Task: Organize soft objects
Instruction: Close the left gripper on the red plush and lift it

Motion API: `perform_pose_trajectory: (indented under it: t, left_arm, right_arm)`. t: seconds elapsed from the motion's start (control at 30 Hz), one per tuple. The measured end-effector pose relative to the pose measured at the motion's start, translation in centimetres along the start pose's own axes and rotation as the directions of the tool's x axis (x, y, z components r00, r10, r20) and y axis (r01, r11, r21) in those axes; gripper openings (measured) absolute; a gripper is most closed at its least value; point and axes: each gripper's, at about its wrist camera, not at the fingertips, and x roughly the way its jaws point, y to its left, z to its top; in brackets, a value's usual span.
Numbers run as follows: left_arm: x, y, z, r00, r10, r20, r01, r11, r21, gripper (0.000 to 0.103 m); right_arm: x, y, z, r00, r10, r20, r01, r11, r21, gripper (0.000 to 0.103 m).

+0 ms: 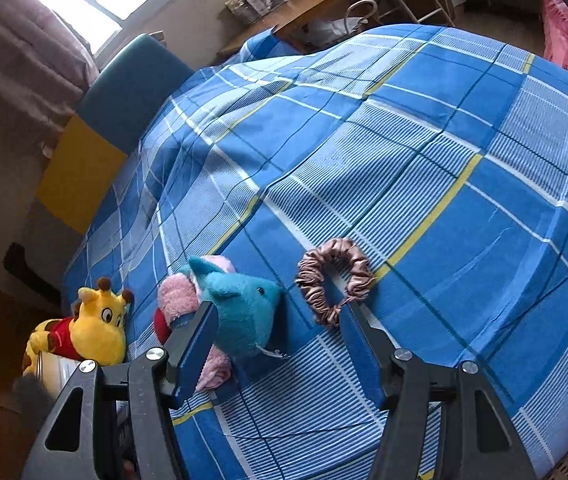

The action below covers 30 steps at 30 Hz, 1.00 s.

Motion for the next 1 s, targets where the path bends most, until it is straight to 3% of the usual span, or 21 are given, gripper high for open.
perform_pose_trajectory:
  t: [0.13, 0.43, 0.57, 0.73, 0.9, 1.0]
  left_arm:
    - [2.4, -0.7, 2.0, 0.999, 0.051, 0.011, -0.051, 0.999, 0.014, 0.043]
    - [6.0, -0.5, 3.6, 0.998, 0.049, 0.040, -0.051, 0.998, 0.049, 0.043]
    - [5.0, 0.0, 3.1, 0.999, 0.004, 0.041, -0.006, 0.999, 0.054, 0.029]
    - [1.7, -0.6, 0.2, 0.997, -0.038, 0.060, 0.030, 0.990, 0.135, 0.028]
    - [-2.1, 0.2, -4.5, 0.996, -0.086, 0.003, 0.085, 0.985, 0.152, 0.028]
    - [-4.1, 0.7, -7.5, 0.998, -0.068, -0.014, 0.069, 0.982, 0.174, 0.028]
  right_arm:
    - [0.2, 0.2, -0.1, 1.000, 0.018, -0.014, -0.018, 1.000, -0.005, 0.064]
    - [0.5, 0.6, -0.4, 0.999, 0.030, -0.029, -0.031, 0.999, -0.020, 0.064]
    - [0.2, 0.7, -0.3, 1.000, 0.024, -0.007, -0.024, 0.999, -0.033, 0.064]
    - [0.0, 1.3, -0.4, 1.000, 0.026, 0.010, -0.025, 0.997, -0.076, 0.064]
    - [0.1, 2.0, -0.5, 1.000, 0.025, 0.010, -0.024, 0.993, -0.119, 0.064]
    - [0.5, 2.3, -0.7, 0.999, 0.037, -0.015, -0.038, 0.990, -0.135, 0.064]
